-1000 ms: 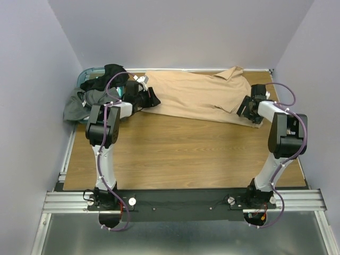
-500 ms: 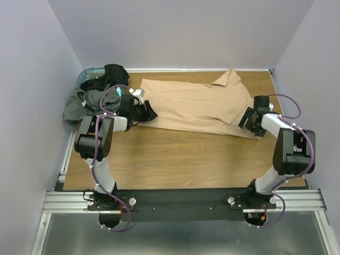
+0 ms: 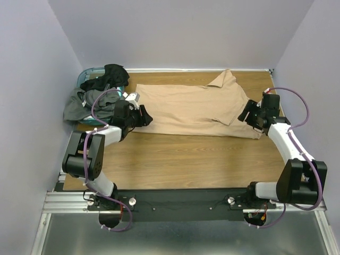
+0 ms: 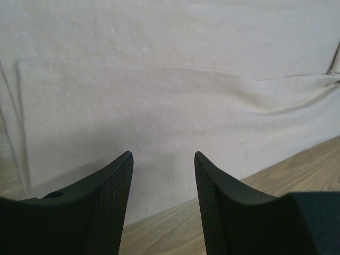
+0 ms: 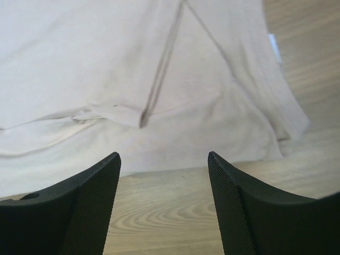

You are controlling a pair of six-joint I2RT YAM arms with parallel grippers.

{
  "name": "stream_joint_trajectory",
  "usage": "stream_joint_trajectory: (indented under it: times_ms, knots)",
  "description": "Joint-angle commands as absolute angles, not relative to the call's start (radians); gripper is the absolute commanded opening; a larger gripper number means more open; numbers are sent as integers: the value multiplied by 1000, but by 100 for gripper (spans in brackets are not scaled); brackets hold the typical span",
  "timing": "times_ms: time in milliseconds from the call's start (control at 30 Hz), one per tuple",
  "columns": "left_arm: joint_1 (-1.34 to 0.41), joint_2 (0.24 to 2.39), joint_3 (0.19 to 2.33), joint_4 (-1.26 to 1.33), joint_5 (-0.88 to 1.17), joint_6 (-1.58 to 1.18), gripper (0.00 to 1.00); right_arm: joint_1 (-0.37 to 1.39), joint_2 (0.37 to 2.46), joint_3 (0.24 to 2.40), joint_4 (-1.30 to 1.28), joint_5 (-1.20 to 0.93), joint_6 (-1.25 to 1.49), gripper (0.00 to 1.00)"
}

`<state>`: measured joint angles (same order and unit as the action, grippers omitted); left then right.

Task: Fold and stack the t-shirts
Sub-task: Fold the tshirt

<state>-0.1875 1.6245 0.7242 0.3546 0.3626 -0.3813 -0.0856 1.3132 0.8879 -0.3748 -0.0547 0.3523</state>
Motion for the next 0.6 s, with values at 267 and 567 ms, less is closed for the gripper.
stream_joint_trajectory:
  times_ms: [267, 567]
  knots:
    - [-193, 1615, 696, 408, 345, -345, 58, 52, 1503, 902, -253, -146, 354, 69]
    - [-193, 1647, 699, 416, 360, -344, 58, 55, 1621, 911, -196, -117, 351, 62]
